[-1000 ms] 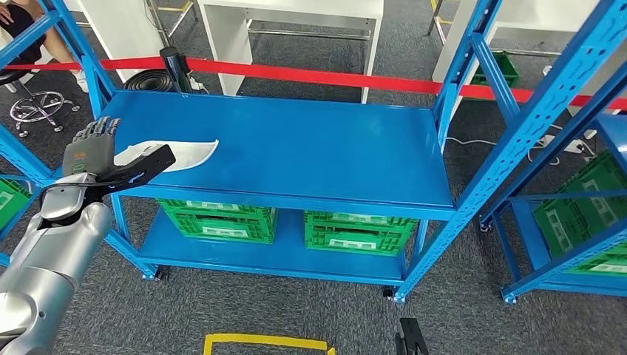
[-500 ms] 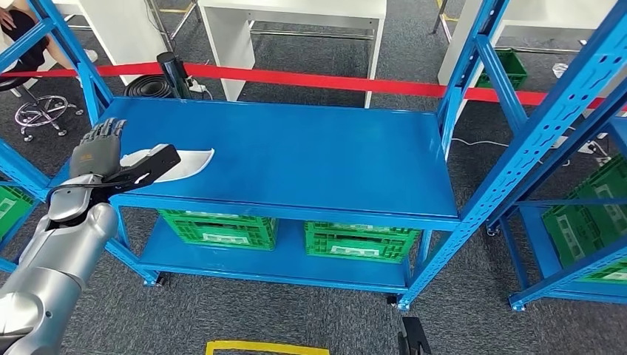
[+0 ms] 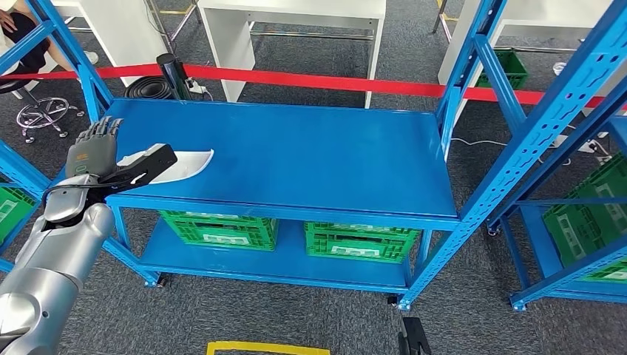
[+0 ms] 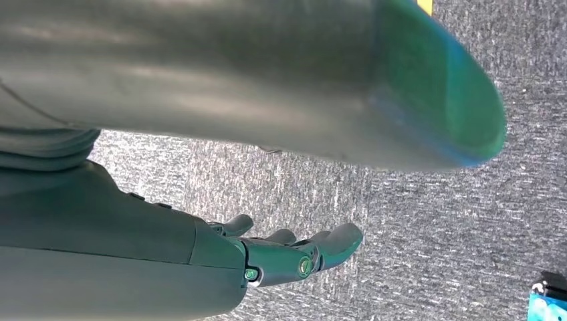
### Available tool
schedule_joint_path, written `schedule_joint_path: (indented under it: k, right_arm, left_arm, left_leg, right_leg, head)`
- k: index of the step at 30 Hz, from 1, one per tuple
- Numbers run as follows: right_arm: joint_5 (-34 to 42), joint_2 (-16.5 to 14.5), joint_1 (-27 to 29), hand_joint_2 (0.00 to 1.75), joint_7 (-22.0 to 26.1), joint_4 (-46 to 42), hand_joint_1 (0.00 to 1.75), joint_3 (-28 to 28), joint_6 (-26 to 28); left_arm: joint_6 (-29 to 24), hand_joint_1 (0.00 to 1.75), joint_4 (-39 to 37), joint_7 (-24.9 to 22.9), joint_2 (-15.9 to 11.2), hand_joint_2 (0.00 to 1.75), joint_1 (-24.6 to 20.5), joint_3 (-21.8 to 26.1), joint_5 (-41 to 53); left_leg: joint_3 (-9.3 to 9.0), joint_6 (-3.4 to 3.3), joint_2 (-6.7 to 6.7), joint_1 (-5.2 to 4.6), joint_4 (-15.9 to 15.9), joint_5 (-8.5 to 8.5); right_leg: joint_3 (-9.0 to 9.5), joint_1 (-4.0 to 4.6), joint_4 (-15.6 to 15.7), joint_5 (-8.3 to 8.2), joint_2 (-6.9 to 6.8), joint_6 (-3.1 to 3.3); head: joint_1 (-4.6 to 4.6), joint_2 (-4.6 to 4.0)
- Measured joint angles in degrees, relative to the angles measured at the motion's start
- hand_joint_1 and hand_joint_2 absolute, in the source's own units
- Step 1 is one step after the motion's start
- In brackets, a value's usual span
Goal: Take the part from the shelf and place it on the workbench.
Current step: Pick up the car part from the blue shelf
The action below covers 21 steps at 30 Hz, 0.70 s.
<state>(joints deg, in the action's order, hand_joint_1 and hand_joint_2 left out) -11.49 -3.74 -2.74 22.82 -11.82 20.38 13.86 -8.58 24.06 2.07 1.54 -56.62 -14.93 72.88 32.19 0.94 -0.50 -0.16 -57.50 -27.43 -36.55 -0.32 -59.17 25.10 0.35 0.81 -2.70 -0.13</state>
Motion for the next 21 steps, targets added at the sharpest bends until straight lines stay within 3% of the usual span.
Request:
schedule_joint_path:
  k: [21]
  right_arm:
    - [-0.73, -0.48, -0.01, 0.00, 0.30, 0.00, 0.00, 1.06, -0.31]
  left_arm:
    - [-1.73, 0.00, -1.14, 1.41, 0.25, 0.00, 0.52, 1.15, 0.03]
  left_leg:
    - [-0.04, -0.08, 0.00, -0.02, -0.02, -0.07]
  right_leg:
    - [0.12, -0.10, 0.16, -0.01, 0.00, -0.01]
  head:
    - [-0.01, 0.00]
